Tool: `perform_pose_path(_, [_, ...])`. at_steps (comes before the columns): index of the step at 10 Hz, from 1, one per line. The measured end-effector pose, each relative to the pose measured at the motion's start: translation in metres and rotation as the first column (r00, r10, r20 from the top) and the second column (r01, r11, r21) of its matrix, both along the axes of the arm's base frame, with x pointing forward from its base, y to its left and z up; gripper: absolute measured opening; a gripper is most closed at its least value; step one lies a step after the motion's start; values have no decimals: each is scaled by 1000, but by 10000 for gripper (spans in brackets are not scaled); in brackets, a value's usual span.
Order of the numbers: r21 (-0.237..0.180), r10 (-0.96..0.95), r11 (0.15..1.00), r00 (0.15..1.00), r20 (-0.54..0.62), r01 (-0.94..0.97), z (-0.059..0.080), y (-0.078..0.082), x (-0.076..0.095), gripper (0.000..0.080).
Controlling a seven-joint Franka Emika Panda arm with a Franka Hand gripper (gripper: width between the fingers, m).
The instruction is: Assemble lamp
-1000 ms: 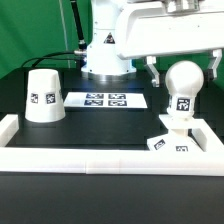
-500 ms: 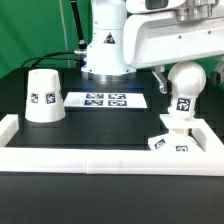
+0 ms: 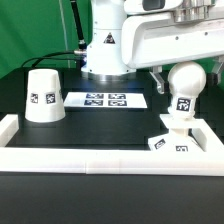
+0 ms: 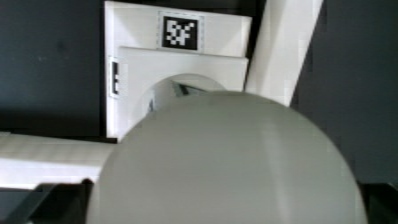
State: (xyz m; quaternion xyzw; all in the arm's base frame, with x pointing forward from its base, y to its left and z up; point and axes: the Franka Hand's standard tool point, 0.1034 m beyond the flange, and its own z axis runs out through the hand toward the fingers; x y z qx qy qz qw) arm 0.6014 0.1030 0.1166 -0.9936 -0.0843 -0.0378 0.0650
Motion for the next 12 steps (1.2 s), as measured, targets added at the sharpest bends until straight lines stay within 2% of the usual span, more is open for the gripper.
perform_pose_path(1, [0, 0, 1000, 1000, 2, 0, 1, -2, 1, 571])
perform_pose_path(7, [6, -50, 999, 999, -5, 50, 1, -3, 1, 576])
perform_pose_path(10, [38, -282, 958, 958, -50, 284, 0, -5, 2, 577])
perform_pose_path(12, [52, -456, 887, 887, -72, 460, 0, -2, 3, 577])
